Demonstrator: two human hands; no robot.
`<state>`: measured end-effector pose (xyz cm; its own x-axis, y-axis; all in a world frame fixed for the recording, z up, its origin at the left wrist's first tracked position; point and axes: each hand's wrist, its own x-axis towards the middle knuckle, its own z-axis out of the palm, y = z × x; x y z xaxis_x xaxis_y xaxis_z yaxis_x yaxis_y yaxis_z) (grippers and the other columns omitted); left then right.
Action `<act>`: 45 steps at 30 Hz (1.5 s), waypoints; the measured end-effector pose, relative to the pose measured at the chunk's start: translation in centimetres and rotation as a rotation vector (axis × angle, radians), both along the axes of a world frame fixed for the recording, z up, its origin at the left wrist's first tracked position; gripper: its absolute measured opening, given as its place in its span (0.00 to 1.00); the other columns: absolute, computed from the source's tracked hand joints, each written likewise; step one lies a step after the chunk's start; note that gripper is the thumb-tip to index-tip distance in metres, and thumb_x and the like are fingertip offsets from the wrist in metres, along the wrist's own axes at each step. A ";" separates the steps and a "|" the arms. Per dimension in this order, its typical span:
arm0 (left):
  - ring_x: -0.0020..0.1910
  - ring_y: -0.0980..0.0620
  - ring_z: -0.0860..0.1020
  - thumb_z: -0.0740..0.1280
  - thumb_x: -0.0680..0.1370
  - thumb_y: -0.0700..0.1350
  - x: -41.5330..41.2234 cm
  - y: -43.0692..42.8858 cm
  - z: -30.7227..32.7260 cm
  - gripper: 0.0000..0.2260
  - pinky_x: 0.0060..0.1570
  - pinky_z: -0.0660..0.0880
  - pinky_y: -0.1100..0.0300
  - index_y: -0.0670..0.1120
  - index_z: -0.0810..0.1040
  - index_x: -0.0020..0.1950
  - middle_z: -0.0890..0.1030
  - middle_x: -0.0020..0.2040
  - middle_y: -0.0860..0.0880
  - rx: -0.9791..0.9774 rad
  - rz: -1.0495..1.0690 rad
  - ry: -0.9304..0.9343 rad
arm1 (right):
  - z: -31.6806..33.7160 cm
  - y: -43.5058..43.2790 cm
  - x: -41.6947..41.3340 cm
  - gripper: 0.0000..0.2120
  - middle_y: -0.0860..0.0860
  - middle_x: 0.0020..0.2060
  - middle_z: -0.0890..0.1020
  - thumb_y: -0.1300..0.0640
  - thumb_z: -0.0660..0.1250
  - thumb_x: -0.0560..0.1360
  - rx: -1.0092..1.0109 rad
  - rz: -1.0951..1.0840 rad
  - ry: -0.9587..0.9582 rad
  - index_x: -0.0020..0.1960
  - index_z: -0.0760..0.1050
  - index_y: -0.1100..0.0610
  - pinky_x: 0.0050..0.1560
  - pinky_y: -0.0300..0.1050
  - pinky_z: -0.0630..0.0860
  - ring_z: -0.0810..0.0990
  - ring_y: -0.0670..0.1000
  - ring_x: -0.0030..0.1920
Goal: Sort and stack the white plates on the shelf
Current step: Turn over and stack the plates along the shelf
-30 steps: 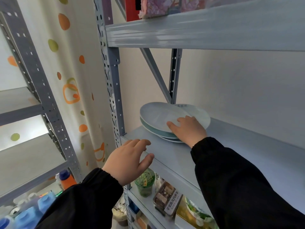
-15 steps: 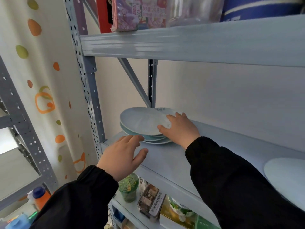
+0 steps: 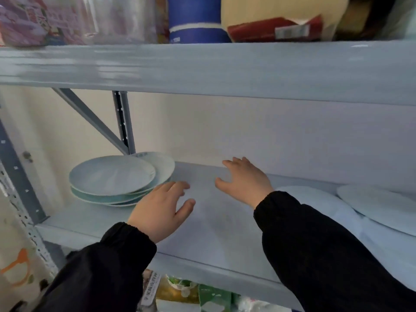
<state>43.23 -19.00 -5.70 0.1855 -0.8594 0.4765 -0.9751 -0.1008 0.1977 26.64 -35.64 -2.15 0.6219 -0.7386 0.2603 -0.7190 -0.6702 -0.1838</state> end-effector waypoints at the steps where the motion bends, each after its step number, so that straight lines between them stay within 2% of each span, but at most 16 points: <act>1: 0.55 0.53 0.75 0.50 0.76 0.65 -0.9 -0.9 0.0 0.25 0.51 0.71 0.59 0.53 0.71 0.65 0.78 0.54 0.56 0.001 -0.024 0.004 | 0.0 -0.4 -1.5 0.31 0.50 0.63 0.75 0.35 0.57 0.74 0.005 -0.025 -0.003 0.72 0.68 0.51 0.62 0.52 0.71 0.67 0.55 0.68; 5: 0.56 0.54 0.75 0.50 0.75 0.66 -5.2 -4.4 -0.2 0.25 0.49 0.73 0.57 0.55 0.71 0.65 0.78 0.53 0.58 0.004 -0.109 0.036 | -0.2 -1.6 -8.0 0.33 0.49 0.65 0.73 0.34 0.57 0.74 0.019 -0.138 -0.021 0.74 0.66 0.49 0.64 0.51 0.70 0.66 0.53 0.70; 9: 0.57 0.55 0.74 0.49 0.75 0.66 -10.0 -7.4 -0.4 0.25 0.50 0.74 0.55 0.55 0.71 0.65 0.78 0.53 0.58 0.029 -0.214 0.053 | -0.6 -1.9 -14.1 0.32 0.49 0.75 0.67 0.37 0.59 0.78 0.049 -0.209 -0.032 0.78 0.62 0.48 0.70 0.47 0.62 0.59 0.52 0.76; 13: 0.56 0.55 0.75 0.50 0.75 0.65 -14.6 -9.4 -0.5 0.26 0.50 0.71 0.60 0.55 0.72 0.64 0.78 0.54 0.58 0.043 -0.306 0.039 | -1.2 -2.2 -19.4 0.34 0.47 0.79 0.60 0.35 0.59 0.77 0.095 -0.255 -0.060 0.80 0.59 0.45 0.75 0.48 0.58 0.53 0.50 0.80; 19: 0.58 0.57 0.73 0.48 0.73 0.66 -19.9 -10.5 -0.8 0.27 0.48 0.66 0.65 0.55 0.70 0.66 0.77 0.56 0.59 0.071 -0.318 0.027 | -2.2 -2.8 -25.5 0.34 0.47 0.79 0.61 0.34 0.60 0.75 0.103 -0.238 -0.073 0.78 0.61 0.43 0.75 0.47 0.59 0.54 0.48 0.79; 25: 0.67 0.54 0.68 0.53 0.68 0.70 -23.5 -11.9 -1.3 0.35 0.61 0.67 0.61 0.56 0.65 0.72 0.70 0.66 0.58 0.196 -0.296 -0.042 | -2.7 -3.5 -29.9 0.33 0.46 0.80 0.59 0.35 0.61 0.76 0.131 -0.150 -0.055 0.79 0.60 0.42 0.75 0.45 0.57 0.53 0.47 0.79; 29: 0.68 0.52 0.65 0.58 0.65 0.72 -25.3 -12.0 -1.3 0.40 0.64 0.67 0.57 0.56 0.61 0.74 0.66 0.69 0.56 0.278 -0.273 -0.082 | -2.9 -4.0 -30.9 0.32 0.44 0.79 0.59 0.36 0.61 0.76 0.134 -0.078 -0.051 0.78 0.61 0.42 0.76 0.45 0.56 0.52 0.45 0.79; 32: 0.70 0.51 0.63 0.64 0.71 0.66 -26.5 -11.9 -1.3 0.38 0.65 0.67 0.57 0.54 0.58 0.76 0.63 0.71 0.55 0.316 -0.237 -0.139 | -3.2 -4.1 -30.9 0.33 0.44 0.79 0.59 0.35 0.61 0.76 0.133 -0.026 -0.066 0.78 0.61 0.42 0.77 0.46 0.57 0.51 0.46 0.80; 34: 0.69 0.49 0.65 0.65 0.73 0.60 -27.0 -11.9 -1.2 0.35 0.63 0.68 0.56 0.53 0.58 0.76 0.64 0.71 0.53 0.315 -0.211 -0.185 | -3.4 -4.0 -31.0 0.33 0.45 0.79 0.60 0.35 0.61 0.76 0.119 0.011 -0.079 0.78 0.62 0.42 0.76 0.47 0.58 0.51 0.46 0.80; 41: 0.70 0.49 0.66 0.63 0.75 0.54 -28.1 -11.4 -0.5 0.32 0.61 0.67 0.57 0.50 0.56 0.77 0.64 0.74 0.52 0.359 -0.122 -0.299 | -3.3 -3.7 -31.2 0.32 0.44 0.79 0.59 0.36 0.62 0.76 0.095 0.116 -0.131 0.78 0.61 0.41 0.76 0.46 0.58 0.50 0.46 0.80; 45: 0.66 0.45 0.72 0.60 0.75 0.49 -27.3 -10.8 0.1 0.29 0.59 0.71 0.54 0.47 0.60 0.76 0.69 0.72 0.49 0.249 -0.073 -0.252 | -2.8 -3.3 -31.5 0.33 0.43 0.79 0.59 0.35 0.61 0.75 0.075 0.160 -0.177 0.77 0.61 0.40 0.75 0.46 0.61 0.52 0.44 0.79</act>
<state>15.90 -29.82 -5.64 0.0226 -0.9615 0.2740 -0.9965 -0.0438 -0.0715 -4.82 -38.93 -4.92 0.6819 -0.6559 0.3238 -0.5570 -0.7525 -0.3513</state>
